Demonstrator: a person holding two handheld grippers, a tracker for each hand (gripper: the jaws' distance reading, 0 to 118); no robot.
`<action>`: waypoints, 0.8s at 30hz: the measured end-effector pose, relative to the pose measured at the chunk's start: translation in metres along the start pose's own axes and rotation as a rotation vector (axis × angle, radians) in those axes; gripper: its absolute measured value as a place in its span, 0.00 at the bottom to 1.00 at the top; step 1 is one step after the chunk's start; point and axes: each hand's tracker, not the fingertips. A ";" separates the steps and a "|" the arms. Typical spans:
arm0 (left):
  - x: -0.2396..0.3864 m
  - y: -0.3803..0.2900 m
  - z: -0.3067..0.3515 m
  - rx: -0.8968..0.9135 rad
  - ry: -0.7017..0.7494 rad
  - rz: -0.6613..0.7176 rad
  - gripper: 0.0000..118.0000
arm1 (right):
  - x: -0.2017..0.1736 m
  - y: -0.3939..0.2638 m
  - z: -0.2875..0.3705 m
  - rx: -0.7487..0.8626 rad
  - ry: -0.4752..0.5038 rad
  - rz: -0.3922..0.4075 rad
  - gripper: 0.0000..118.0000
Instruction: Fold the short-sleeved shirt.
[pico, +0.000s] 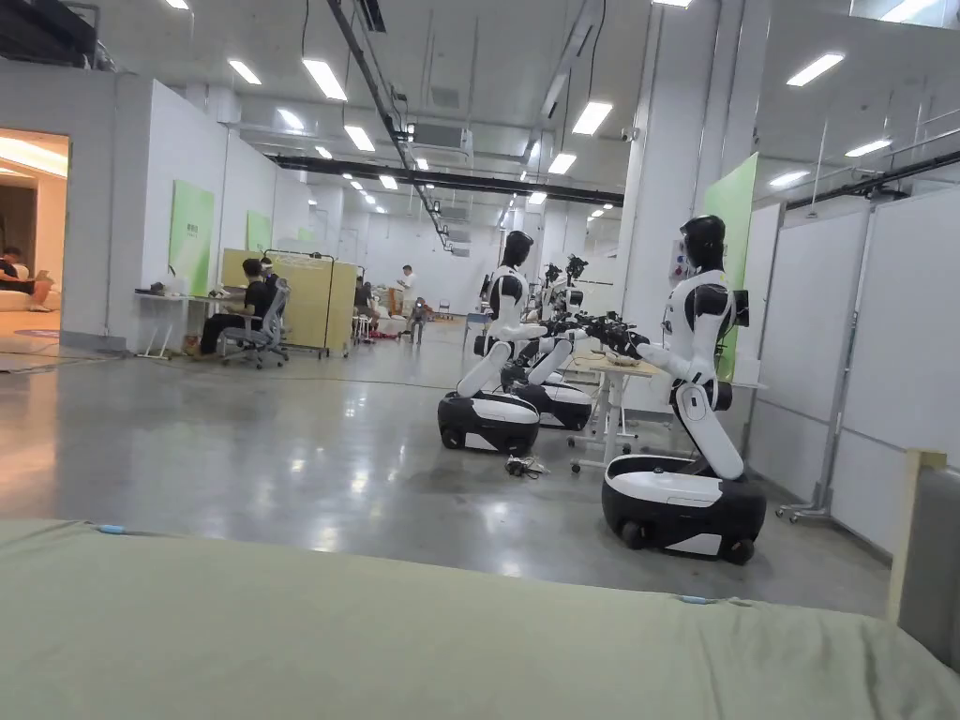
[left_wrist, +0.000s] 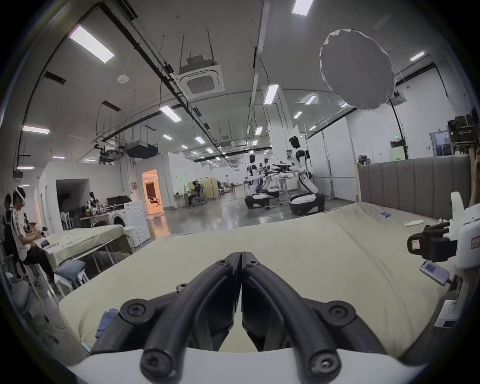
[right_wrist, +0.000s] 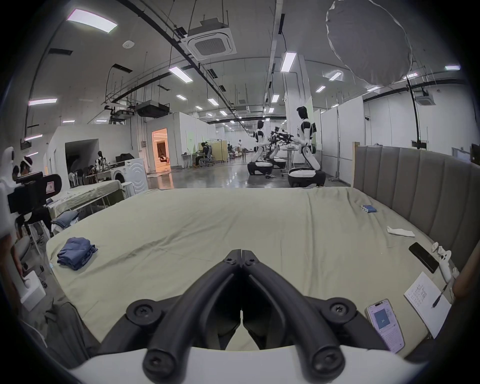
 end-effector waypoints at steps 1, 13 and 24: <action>-0.004 0.001 -0.001 -0.013 -0.011 0.017 0.03 | 0.000 0.001 0.002 0.006 -0.006 -0.001 0.00; -0.014 0.000 0.007 0.064 -0.018 0.114 0.54 | -0.005 0.013 0.016 0.059 -0.045 0.009 0.86; -0.017 0.008 0.021 0.065 -0.037 0.185 0.54 | -0.026 0.017 0.022 0.101 -0.010 0.061 1.00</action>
